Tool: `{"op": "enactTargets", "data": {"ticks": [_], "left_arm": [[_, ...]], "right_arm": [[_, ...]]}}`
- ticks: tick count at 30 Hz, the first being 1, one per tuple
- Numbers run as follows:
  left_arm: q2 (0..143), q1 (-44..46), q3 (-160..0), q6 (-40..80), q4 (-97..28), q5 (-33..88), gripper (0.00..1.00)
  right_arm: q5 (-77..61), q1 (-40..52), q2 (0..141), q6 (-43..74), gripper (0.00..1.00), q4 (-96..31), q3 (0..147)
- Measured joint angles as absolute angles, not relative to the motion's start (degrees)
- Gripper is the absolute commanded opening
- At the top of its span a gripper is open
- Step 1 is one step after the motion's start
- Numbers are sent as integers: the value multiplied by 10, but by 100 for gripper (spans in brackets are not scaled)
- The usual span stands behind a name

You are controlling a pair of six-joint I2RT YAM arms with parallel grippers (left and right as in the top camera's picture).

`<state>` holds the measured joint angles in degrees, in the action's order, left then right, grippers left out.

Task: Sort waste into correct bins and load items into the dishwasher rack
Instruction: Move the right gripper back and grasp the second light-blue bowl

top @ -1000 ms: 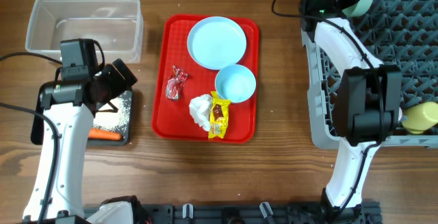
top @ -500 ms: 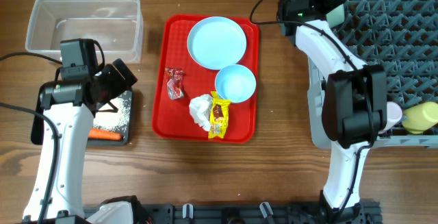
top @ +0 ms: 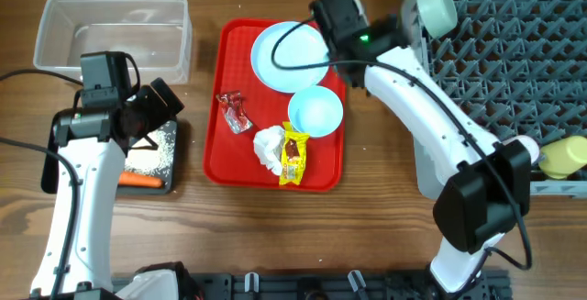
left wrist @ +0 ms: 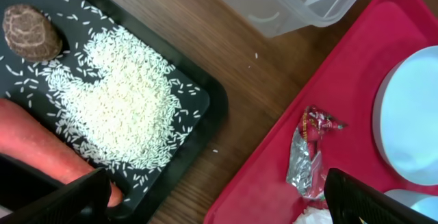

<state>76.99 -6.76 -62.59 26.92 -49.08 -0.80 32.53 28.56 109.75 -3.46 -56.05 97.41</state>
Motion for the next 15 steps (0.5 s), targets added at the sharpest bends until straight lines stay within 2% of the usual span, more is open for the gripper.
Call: {"op": "enactTargets", "data": {"ticks": [1,3,4,6,9,15], "left_arm": [[770,-68,-626,269,-492,-8,100],[770,-68,-626,269,-493,-8,100],[770,-68,-626,269,-493,-8,100],[770,-68,-626,269,-493,-8,100],[770,-68,-626,269,-493,-8,100],[770,-68,-626,269,-493,-8,100]], "right_arm": [[256,285,1098,6,97,-583,973],[163,280,1098,64,83,-605,973],[103,277,1098,93,79,-609,973],[48,276,1098,113,75,-613,972],[-8,274,1098,133,57,-609,934],[-28,251,1098,181,47,-524,845]]}}
